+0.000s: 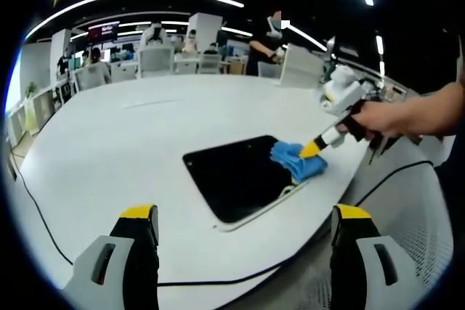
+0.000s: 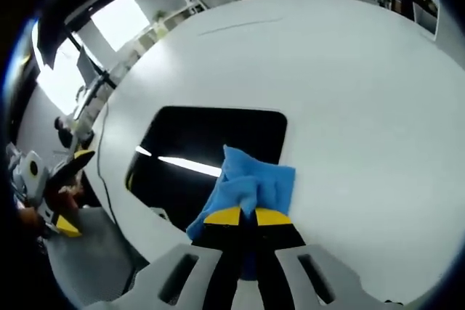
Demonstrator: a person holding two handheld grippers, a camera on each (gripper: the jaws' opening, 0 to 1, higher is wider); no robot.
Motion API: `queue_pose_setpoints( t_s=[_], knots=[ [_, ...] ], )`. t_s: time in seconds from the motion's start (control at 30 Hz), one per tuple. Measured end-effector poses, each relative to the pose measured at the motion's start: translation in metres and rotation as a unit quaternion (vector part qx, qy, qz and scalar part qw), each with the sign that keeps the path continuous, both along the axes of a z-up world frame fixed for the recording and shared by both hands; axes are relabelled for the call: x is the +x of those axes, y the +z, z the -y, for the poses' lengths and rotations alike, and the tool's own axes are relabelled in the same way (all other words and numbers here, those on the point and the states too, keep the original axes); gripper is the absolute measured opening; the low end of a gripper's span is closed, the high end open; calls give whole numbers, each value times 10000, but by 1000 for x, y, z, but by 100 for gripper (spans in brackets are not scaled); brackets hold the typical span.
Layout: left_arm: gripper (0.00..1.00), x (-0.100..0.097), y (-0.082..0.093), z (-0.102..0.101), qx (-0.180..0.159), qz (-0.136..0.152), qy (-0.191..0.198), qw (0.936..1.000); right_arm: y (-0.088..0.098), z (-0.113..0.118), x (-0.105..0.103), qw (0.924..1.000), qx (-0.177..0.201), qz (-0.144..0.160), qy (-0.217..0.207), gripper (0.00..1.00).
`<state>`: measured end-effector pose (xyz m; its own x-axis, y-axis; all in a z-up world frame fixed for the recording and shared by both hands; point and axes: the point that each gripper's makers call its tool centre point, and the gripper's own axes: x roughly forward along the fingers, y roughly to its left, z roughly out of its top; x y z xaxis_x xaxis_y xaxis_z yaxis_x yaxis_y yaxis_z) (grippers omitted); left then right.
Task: Wipe the mirror surface with the cleaning cloth until all visible marks leave the cleaned area.
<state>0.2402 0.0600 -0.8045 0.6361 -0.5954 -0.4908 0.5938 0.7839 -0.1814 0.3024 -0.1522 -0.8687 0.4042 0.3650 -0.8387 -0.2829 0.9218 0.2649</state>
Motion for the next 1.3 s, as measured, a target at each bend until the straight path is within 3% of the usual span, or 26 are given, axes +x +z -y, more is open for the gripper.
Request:
queue_pose_setpoints(
  t_s=[1.3],
  knots=[
    [99,2,0,-2,-22,11,64,10000,-1,2,86,9989,-356,174,236,0]
  ],
)
